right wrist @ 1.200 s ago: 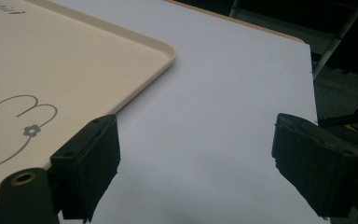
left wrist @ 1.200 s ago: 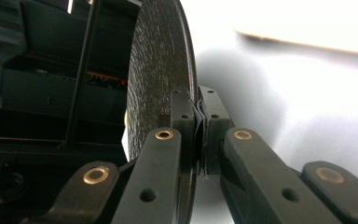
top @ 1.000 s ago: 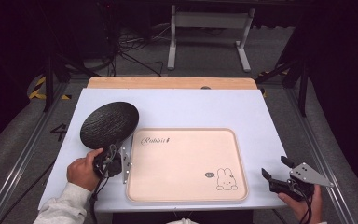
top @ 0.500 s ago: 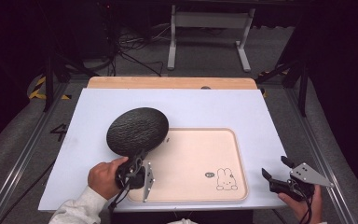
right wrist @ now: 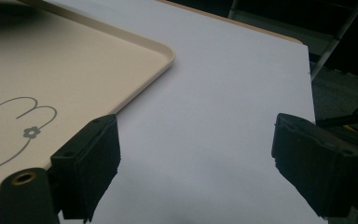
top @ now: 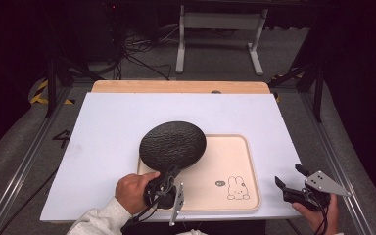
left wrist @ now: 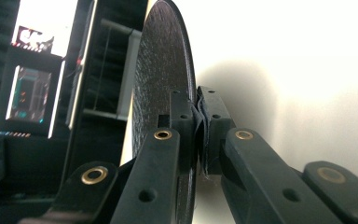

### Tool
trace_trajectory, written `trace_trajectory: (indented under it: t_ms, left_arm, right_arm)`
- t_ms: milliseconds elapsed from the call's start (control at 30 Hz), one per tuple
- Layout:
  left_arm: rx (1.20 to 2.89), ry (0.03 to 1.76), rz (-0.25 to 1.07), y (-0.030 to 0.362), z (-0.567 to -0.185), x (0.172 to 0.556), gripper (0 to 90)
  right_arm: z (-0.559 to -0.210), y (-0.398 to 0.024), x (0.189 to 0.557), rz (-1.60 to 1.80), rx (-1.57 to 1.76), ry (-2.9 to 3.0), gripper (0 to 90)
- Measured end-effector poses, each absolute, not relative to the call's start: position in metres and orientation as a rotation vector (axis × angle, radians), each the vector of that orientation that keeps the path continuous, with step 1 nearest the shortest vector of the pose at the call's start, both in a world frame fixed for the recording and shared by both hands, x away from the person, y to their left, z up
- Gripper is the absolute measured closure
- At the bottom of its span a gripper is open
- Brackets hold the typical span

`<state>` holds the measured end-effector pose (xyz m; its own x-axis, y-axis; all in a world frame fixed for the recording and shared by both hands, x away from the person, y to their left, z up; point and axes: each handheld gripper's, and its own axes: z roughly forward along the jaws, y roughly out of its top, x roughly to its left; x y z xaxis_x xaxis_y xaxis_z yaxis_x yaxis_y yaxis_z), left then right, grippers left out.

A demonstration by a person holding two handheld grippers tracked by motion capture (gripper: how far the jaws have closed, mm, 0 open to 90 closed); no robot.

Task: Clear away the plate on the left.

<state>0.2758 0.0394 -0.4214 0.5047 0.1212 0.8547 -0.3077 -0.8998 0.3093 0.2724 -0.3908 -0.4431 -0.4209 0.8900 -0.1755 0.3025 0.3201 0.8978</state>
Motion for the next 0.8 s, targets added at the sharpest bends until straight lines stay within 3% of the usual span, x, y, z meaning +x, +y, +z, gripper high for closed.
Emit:
trace_trajectory:
  t_ms: [800]
  left_arm:
    - [2.342, -0.349, 1.246, -0.004, -0.442, 0.264, 85.9]
  right_arm:
    - [-0.444, -0.392, 0.272, 1.080, 1.057, 1.895, 16.1]
